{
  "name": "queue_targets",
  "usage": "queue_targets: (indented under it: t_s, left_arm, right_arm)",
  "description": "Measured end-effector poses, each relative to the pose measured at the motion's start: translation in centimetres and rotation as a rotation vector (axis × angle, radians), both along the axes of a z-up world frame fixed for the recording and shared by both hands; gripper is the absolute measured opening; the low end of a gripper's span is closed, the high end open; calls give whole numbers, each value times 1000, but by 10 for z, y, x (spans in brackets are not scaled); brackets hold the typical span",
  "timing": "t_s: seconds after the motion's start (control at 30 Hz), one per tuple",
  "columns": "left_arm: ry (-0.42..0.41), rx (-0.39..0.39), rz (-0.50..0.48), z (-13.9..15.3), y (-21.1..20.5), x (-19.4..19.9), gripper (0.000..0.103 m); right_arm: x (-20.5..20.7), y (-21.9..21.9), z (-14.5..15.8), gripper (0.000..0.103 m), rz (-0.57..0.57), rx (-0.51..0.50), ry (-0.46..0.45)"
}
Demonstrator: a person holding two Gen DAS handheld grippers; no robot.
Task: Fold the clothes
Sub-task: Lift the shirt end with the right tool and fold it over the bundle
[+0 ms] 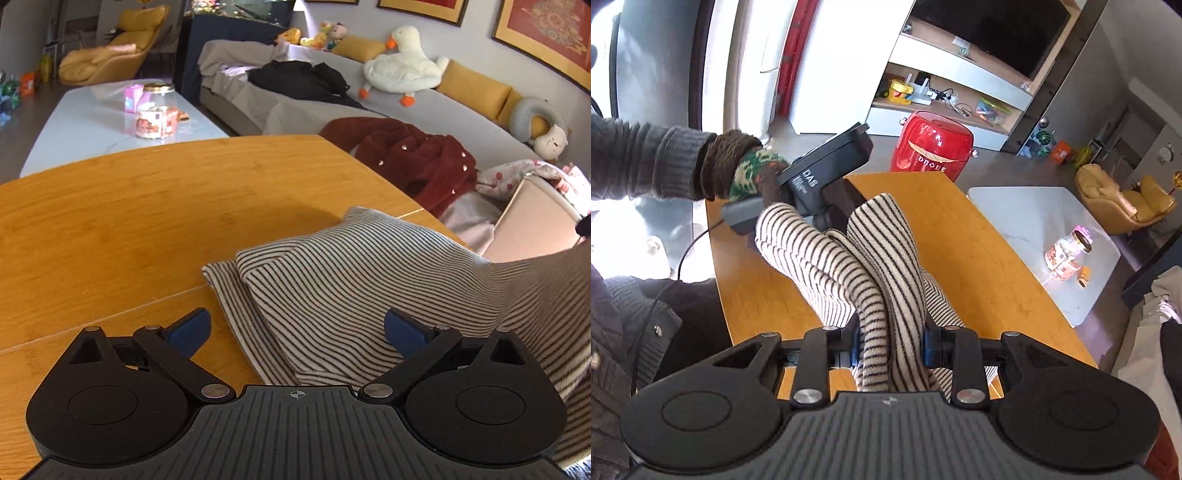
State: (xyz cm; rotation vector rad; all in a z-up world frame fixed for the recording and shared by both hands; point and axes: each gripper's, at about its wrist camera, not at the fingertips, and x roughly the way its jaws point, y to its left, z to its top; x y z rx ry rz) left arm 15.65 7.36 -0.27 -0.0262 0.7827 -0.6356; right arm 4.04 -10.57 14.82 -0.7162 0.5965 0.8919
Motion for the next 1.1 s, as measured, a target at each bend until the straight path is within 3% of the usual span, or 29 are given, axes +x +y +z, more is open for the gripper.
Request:
queue_targets:
  t_s: [0.07, 0.2, 0.27, 0.33, 0.37, 0.47, 0.67, 0.8, 0.87, 1.07, 1.1]
  left_arm:
    - [29, -21, 5, -8, 8, 6, 95]
    - [36, 0, 51, -11, 19, 9, 78]
    - [42, 7, 87, -11, 26, 10, 73]
    - [42, 23, 139, -11, 35, 12, 73]
    - [49, 13, 150, -10, 40, 13, 73]
    - [38, -2, 166, -3, 50, 10, 80]
    - [-24, -6, 182, 17, 64, -6, 87]
    - [-65, -10, 192, 30, 73, -16, 95]
    - [-59, -30, 139, 28, 65, -23, 99]
    - [-40, -95, -27, 23, 37, -44, 100]
    - [-35, -77, -47, 18, 27, -43, 100]
  right_arm:
    - [31, 4, 0, 29, 27, 28, 60]
    - [106, 12, -49, 34, 11, 66, 243]
    - [137, 10, -74, 43, -24, 82, 294]
    - [153, 4, -90, 49, -52, 113, 324]
    - [160, 0, -97, 57, -67, 128, 339]
    - [166, -12, -103, 66, -92, 179, 339]
    - [155, -27, -107, 75, -153, 204, 273]
    - [136, -37, -96, 82, -223, 194, 125]
    - [123, -43, -94, 93, -240, 177, 42]
    - [114, -73, -110, 101, -459, 259, -14]
    - [115, -75, -117, 102, -500, 277, -19]
